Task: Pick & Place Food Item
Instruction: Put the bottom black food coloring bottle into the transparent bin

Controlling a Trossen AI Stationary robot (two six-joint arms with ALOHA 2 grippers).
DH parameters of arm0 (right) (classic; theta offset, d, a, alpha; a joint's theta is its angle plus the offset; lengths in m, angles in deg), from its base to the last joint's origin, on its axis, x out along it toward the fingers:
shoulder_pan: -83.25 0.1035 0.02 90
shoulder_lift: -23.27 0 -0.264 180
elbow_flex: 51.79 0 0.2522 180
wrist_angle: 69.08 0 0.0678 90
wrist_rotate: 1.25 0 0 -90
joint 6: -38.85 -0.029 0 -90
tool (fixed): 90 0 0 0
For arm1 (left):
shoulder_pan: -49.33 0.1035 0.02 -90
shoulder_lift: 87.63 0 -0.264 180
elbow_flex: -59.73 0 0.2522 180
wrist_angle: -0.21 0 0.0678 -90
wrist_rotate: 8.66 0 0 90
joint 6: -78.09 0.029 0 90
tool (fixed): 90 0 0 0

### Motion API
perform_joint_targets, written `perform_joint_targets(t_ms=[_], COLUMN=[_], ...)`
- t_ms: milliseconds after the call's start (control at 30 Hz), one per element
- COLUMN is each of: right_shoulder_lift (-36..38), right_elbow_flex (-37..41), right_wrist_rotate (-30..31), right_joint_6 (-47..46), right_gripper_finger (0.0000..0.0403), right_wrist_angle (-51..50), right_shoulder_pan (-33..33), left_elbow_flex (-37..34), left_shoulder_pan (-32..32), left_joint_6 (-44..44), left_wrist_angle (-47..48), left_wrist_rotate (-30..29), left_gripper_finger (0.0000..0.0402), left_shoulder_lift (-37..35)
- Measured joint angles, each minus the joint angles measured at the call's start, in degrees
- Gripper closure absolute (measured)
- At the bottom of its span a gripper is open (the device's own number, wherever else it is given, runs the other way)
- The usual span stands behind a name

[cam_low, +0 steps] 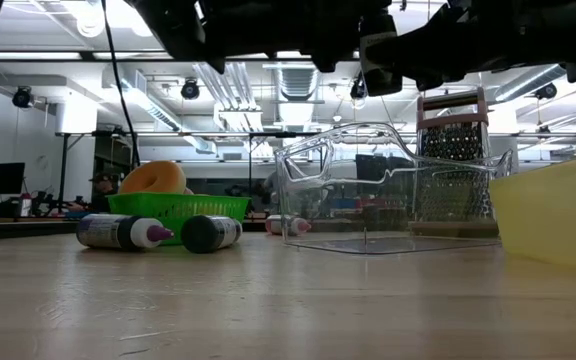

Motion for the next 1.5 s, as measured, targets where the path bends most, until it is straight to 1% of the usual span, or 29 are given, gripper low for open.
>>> perform_joint_targets(t_ms=[200, 300, 400, 600, 667, 933, 1167, 1367, 1433, 1500], right_shoulder_lift=[-0.04, -0.04, -0.04, -0.04, -0.04, -0.09, -0.09, -0.11, -0.15, -0.18], right_elbow_flex=[0.00, 0.00, 0.00, 0.00, 0.00, 0.04, 0.07, 0.08, 0.09, 0.09], right_wrist_rotate=[-0.04, -0.04, -0.07, -0.04, -0.04, -0.03, -0.04, -0.02, -0.02, -0.01], right_joint_6=[0.02, 0.02, 0.01, 0.00, -0.07, 0.02, -0.15, -0.19, -0.41, -0.51], right_gripper_finger=[0.0330, 0.0330, 0.0330, 0.0330, 0.0330, 0.0330, 0.0330, 0.0330, 0.0316, 0.0286], right_wrist_angle=[0.02, 0.02, 0.00, 0.02, 0.00, -0.34, -0.30, -0.90, -1.22, -1.54], right_shoulder_pan=[0.00, -0.02, -0.15, -0.15, -0.15, -0.15, -0.15, -0.13, -0.13, -0.14], left_elbow_flex=[0.13, 0.13, 0.11, 0.07, 0.07, 0.07, 0.07, 0.39, 0.33, 0.37], left_shoulder_pan=[0.00, 0.00, 0.00, 0.00, 0.00, 0.00, 0.00, 0.04, 0.13, 0.35], left_joint_6=[0.00, 0.02, 0.02, 0.79, 1.73, 4.84, 4.98, 5.40, 5.42, 5.42], left_wrist_angle=[0.00, 0.02, 0.04, 0.30, 0.39, 1.91, 2.08, 4.64, 5.35, 6.29], left_wrist_rotate=[0.25, 0.79, 1.52, 3.01, 3.16, 3.09, 2.98, 2.94, 2.92, 2.88], left_gripper_finger=[0.0141, 0.0151, 0.0179, 0.0264, 0.0287, 0.0288, 0.0288, 0.0288, 0.0288, 0.0288], left_shoulder_lift=[0.00, 0.00, 0.00, 0.00, 0.00, -0.02, -0.02, -0.13, -0.13, -0.13])
